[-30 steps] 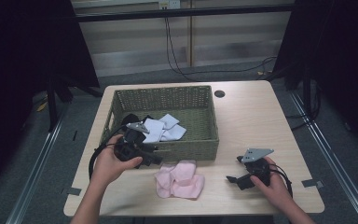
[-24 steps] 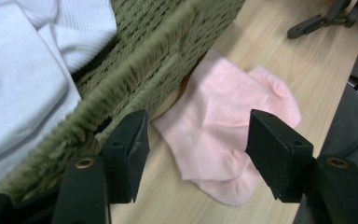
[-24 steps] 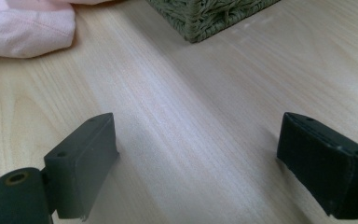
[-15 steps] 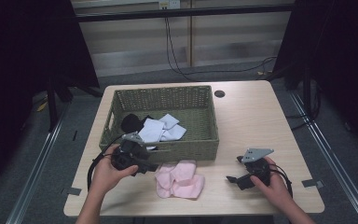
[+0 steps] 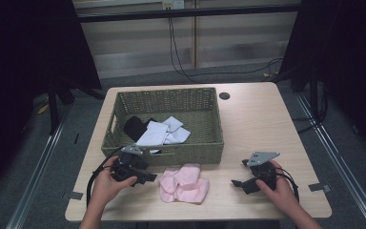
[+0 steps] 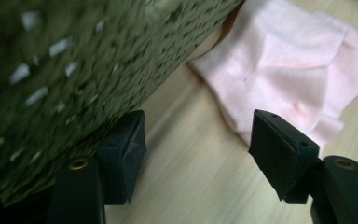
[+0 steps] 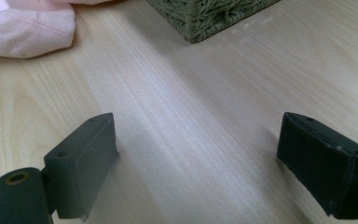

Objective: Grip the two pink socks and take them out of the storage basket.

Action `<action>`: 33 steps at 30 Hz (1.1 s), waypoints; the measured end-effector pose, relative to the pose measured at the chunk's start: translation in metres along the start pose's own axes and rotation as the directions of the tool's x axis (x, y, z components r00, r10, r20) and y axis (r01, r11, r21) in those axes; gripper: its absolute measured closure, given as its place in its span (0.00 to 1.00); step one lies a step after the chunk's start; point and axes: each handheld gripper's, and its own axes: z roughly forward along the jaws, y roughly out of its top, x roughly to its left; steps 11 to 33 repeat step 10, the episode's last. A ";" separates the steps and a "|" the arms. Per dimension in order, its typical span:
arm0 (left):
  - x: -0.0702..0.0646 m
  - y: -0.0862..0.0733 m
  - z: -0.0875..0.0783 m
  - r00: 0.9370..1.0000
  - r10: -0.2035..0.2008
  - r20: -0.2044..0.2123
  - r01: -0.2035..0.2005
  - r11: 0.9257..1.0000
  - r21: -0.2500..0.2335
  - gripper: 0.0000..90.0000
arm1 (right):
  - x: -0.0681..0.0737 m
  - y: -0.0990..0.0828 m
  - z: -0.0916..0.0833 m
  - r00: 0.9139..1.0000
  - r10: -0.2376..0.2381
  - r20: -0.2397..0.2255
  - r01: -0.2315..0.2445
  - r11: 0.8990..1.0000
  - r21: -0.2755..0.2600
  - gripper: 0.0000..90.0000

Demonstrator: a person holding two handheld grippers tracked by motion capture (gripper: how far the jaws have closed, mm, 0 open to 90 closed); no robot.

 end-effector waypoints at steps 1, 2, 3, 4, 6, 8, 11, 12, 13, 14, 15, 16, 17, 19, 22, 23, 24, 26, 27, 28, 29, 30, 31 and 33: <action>0.001 -0.001 0.000 1.000 0.008 0.001 -0.008 1.000 0.005 0.39 | 0.000 0.000 0.000 1.000 0.001 0.000 -0.001 1.000 0.000 0.12; 0.000 -0.003 0.001 1.000 0.015 -0.007 -0.015 1.000 0.009 0.38 | 0.000 0.000 0.000 1.000 0.000 0.000 0.000 1.000 0.000 0.12; 0.000 -0.003 0.001 1.000 0.017 -0.008 -0.017 1.000 0.006 0.37 | 0.000 0.000 0.000 1.000 -0.002 0.000 0.002 1.000 0.000 0.12; 0.000 -0.003 0.001 1.000 0.016 -0.004 -0.016 1.000 0.004 0.37 | 0.000 0.000 0.000 1.000 -0.002 0.000 0.002 1.000 0.000 0.12; 0.000 -0.003 0.000 1.000 0.027 -0.007 -0.027 1.000 0.004 0.37 | 0.000 0.000 0.000 1.000 -0.001 0.000 0.001 1.000 0.000 0.12; -0.003 -0.001 0.001 0.999 0.033 0.004 -0.033 0.999 0.000 0.37 | 0.000 0.000 0.000 1.000 -0.001 0.000 0.001 1.000 0.000 0.12; -0.007 0.002 0.001 0.999 0.046 0.010 -0.046 0.999 -0.006 0.38 | 0.000 0.000 0.000 1.000 -0.002 0.000 0.002 1.000 -0.001 0.12; -0.007 0.002 0.001 0.999 0.046 0.010 -0.046 0.999 -0.006 0.38 | 0.000 0.000 0.000 1.000 -0.002 0.000 0.002 1.000 -0.001 0.12; -0.007 0.002 0.001 0.999 0.046 0.010 -0.046 0.999 -0.006 0.38 | 0.000 0.000 0.000 1.000 -0.002 0.000 0.002 1.000 -0.001 0.12; -0.007 0.002 0.001 0.999 0.046 0.010 -0.046 0.999 -0.006 0.38 | 0.000 0.000 0.000 1.000 -0.002 0.000 0.002 1.000 -0.001 0.12; -0.007 0.002 0.001 0.999 0.046 0.010 -0.046 0.999 -0.006 0.38 | 0.000 0.000 0.000 1.000 -0.002 0.000 0.002 1.000 -0.001 0.12; -0.007 0.002 0.001 0.999 0.046 0.010 -0.046 0.999 -0.006 0.38 | 0.000 0.000 0.000 1.000 -0.002 0.000 0.002 1.000 -0.001 0.12; -0.007 0.002 0.001 0.999 0.046 0.010 -0.046 0.999 -0.006 0.38 | 0.000 0.000 0.000 1.000 -0.002 0.000 0.002 1.000 -0.001 0.12; -0.007 0.002 0.001 0.999 0.046 0.010 -0.046 0.999 -0.006 0.38 | 0.000 0.000 0.000 1.000 -0.002 0.000 0.002 1.000 -0.001 0.12; -0.007 0.002 0.001 0.999 0.046 0.010 -0.046 0.999 -0.006 0.38 | 0.000 0.000 0.000 1.000 -0.002 0.000 0.002 1.000 -0.001 0.12; -0.007 0.002 0.001 0.999 0.046 0.010 -0.046 0.999 -0.006 0.38 | 0.000 0.000 0.000 1.000 -0.002 0.000 0.002 1.000 -0.001 0.12; -0.007 0.002 0.001 0.999 0.046 0.010 -0.046 0.999 -0.006 0.38 | 0.000 0.000 0.000 1.000 -0.002 0.000 0.002 1.000 -0.001 0.12; -0.007 0.002 0.001 0.999 0.046 0.010 -0.046 0.999 -0.006 0.38 | 0.000 0.000 0.000 1.000 -0.002 0.000 0.002 1.000 -0.001 0.12; -0.007 0.002 0.001 0.999 0.046 0.010 -0.046 0.999 -0.006 0.38 | 0.000 0.000 0.000 1.000 -0.002 0.000 0.002 1.000 -0.001 0.12; -0.007 0.002 0.001 0.999 0.046 0.010 -0.046 0.999 -0.006 0.38 | 0.000 0.000 0.000 1.000 -0.002 0.000 0.002 1.000 -0.001 0.12; -0.007 0.002 0.001 0.999 0.046 0.010 -0.046 0.999 -0.006 0.38 | 0.000 0.000 0.000 1.000 -0.002 0.000 0.002 1.000 -0.001 0.12; -0.007 0.002 0.001 0.999 0.046 0.010 -0.046 0.999 -0.006 0.38 | 0.000 0.000 0.000 1.000 -0.002 0.000 0.002 1.000 -0.001 0.12; -0.007 0.002 0.001 0.999 0.046 0.010 -0.046 0.999 -0.006 0.38 | 0.000 0.000 0.000 1.000 -0.002 0.000 0.002 1.000 -0.001 0.12; -0.007 0.002 0.001 0.999 0.046 0.010 -0.046 0.999 -0.006 0.38 | 0.000 0.000 0.000 1.000 -0.002 0.000 0.002 1.000 -0.001 0.12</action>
